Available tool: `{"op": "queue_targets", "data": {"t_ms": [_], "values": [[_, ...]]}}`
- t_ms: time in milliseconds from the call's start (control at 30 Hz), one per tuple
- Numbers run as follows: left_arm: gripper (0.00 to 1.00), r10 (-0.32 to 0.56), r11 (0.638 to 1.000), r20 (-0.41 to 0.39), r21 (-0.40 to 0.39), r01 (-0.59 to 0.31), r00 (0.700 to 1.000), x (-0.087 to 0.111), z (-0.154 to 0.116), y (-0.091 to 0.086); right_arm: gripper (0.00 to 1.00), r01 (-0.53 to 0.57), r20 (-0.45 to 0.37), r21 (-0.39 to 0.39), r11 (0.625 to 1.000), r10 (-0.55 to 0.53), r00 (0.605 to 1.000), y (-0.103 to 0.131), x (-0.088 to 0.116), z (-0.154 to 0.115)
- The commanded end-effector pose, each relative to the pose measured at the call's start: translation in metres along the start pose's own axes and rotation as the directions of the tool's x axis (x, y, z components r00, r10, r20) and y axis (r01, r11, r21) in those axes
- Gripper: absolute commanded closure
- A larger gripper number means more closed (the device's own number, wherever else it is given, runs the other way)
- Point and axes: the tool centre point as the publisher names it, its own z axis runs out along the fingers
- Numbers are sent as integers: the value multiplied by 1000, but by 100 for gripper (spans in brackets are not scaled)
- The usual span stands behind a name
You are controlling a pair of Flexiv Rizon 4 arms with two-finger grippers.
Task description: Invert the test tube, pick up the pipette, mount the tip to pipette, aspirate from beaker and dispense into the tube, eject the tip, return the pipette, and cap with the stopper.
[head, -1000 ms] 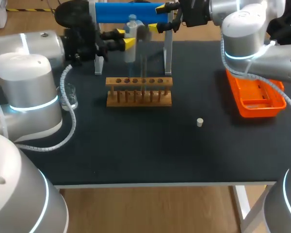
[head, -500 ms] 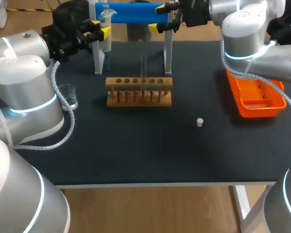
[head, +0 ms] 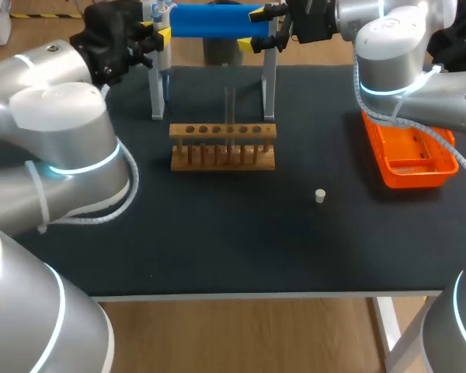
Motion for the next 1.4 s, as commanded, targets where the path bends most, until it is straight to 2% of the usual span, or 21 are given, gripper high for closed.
{"op": "queue_targets", "data": {"t_ms": [33, 433, 767, 1400], "values": [[100, -12, 1000, 92, -20, 14, 996, -4, 21, -3, 0, 0, 1, -1, 1000, 0, 1000, 0, 1, -1], [100, -47, 997, 191, -46, 57, 980, -29, 42, -1, 0, 0, 1, -1, 1000, 0, 1000, 0, 1, -1], [100, -47, 993, 219, -95, 69, 975, -46, 60, 5, 0, 0, 1, -1, 1000, 0, 1000, 0, 1, -1], [100, -90, 976, 305, -162, 145, 948, -78, 89, 17, 0, 0, 1, -1, 1000, 0, 1000, 0, 1, -1]]}}
